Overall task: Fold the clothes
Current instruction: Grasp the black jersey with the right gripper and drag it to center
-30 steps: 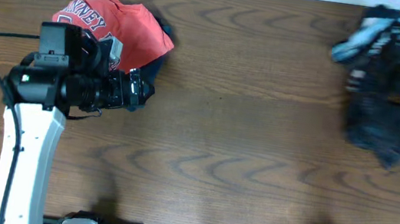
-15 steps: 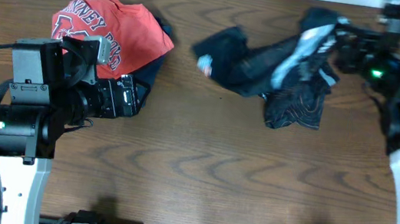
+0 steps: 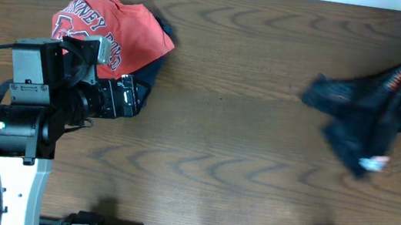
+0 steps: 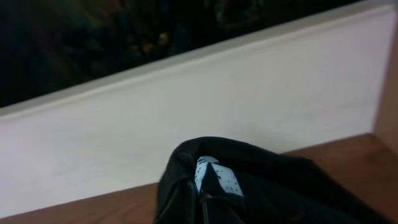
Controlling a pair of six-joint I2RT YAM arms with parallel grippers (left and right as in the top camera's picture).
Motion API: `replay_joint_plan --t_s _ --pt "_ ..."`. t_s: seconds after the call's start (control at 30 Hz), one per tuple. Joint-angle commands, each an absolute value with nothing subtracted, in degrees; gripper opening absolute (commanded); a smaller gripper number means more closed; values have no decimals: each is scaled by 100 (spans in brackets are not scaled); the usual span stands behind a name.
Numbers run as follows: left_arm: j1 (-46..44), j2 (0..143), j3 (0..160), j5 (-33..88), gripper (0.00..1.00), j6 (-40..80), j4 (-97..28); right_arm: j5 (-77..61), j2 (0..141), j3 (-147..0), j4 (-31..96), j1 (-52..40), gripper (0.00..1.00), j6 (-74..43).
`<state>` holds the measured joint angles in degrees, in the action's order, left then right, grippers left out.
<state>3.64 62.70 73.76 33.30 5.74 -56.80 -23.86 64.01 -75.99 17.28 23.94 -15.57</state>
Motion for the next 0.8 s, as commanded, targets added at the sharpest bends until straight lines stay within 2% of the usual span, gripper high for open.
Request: replay_joint_plan --t_s 0.0,0.17,0.33,0.57,0.77 --pt "351 6292 7502 3409 98 475 -5686 -3020 6117 -7717 1822 2147 1 -1887" --pt "351 6307 7502 3409 98 475 -5686 -2987 5986 -7717 2047 1350 1 -1968" --pt "351 6333 7502 3409 98 475 -5688 -1809 6049 -7714 1868 753 1 -1964" --pt "351 6333 7502 3409 98 478 -5660 814 6224 -7717 1354 1170 1 -1500" --pt "351 6392 7502 3409 98 475 -5666 1293 6224 -7725 1313 1610 2 -1304"
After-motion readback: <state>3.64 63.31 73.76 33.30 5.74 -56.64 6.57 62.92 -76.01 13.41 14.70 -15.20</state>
